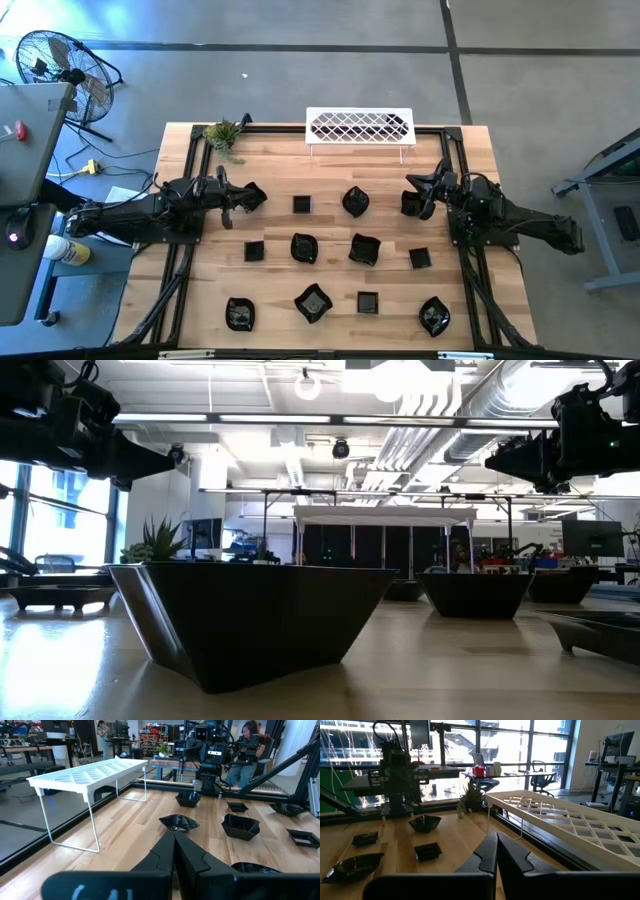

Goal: Pick & Place Mini shaped plates

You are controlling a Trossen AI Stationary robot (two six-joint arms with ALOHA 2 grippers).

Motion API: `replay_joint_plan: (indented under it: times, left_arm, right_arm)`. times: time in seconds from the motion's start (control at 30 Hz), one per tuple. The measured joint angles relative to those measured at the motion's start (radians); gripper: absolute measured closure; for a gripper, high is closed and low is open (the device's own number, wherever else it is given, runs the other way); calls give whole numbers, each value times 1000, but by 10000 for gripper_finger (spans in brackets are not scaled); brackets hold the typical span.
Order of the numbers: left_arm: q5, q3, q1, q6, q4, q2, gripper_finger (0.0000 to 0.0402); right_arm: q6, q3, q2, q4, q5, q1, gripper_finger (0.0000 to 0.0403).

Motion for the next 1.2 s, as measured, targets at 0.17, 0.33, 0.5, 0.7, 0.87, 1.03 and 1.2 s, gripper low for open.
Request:
replay_joint_plan:
  times: [0.17, 0.33, 0.5, 0.7, 0.87, 1.03, 1.2]
  left_arm:
    - [4, 0, 0, 0, 0, 0, 401]
    - [58, 0, 0, 0, -2, 0, 401]
    - [82, 0, 0, 0, -1, 0, 401]
    - [106, 0, 0, 0, -7, 0, 401]
    - [106, 0, 0, 0, -7, 0, 401]
    - [106, 0, 0, 0, -7, 0, 401]
    - [89, 0, 0, 5, -7, 0, 401]
  right_arm:
    - [0, 0, 0, 0, 0, 0, 398]
    - [-184, 0, 0, 24, 55, 0, 398]
    - [-306, 0, 0, 32, 107, 0, 398]
    - [-231, 0, 0, 80, 33, 0, 398]
    - [-134, 0, 0, 202, -15, 1, 398]
    - [-13, 13, 3, 256, -137, 0, 399]
    - [70, 139, 73, 10, -93, 1, 401]
